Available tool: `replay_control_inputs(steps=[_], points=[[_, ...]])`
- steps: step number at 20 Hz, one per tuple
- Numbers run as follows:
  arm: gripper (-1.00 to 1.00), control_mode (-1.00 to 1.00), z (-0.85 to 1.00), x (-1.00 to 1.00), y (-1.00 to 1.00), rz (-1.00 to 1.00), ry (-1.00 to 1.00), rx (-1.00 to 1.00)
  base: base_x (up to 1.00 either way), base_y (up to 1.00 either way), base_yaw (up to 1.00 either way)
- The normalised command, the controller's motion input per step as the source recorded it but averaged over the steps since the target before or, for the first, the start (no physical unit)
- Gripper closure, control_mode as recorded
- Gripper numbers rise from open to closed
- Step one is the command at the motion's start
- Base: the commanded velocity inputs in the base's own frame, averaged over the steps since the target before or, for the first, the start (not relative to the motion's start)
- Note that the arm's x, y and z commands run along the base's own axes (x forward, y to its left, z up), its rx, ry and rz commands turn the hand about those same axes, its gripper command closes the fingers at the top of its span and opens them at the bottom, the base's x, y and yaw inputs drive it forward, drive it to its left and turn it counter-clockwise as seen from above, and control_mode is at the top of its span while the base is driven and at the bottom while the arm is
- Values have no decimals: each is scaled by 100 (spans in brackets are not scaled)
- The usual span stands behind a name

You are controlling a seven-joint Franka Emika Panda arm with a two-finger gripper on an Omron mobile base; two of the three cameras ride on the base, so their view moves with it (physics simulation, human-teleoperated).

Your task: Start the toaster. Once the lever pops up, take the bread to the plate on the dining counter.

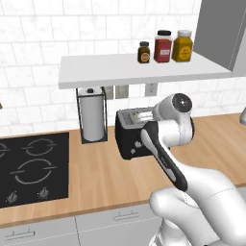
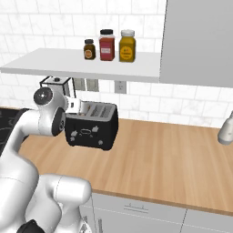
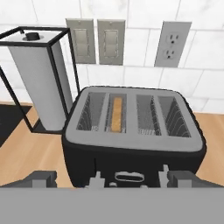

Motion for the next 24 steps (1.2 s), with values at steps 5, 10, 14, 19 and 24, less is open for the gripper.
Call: replay_control_inputs(steps=[5, 10, 14, 19, 24], points=[[-100, -100, 0, -26, 0, 0, -18, 0, 0, 0, 0], [-100, -100, 3, 0, 0, 0, -1, 0, 0, 0, 0], [-100, -100, 13, 18, 0, 0, 1, 0, 0, 0, 0], [-100, -100, 7, 34, 0, 0, 12, 0, 0, 0, 0], [-100, -100, 4, 26, 0, 0, 16, -4, 0, 0, 0]])
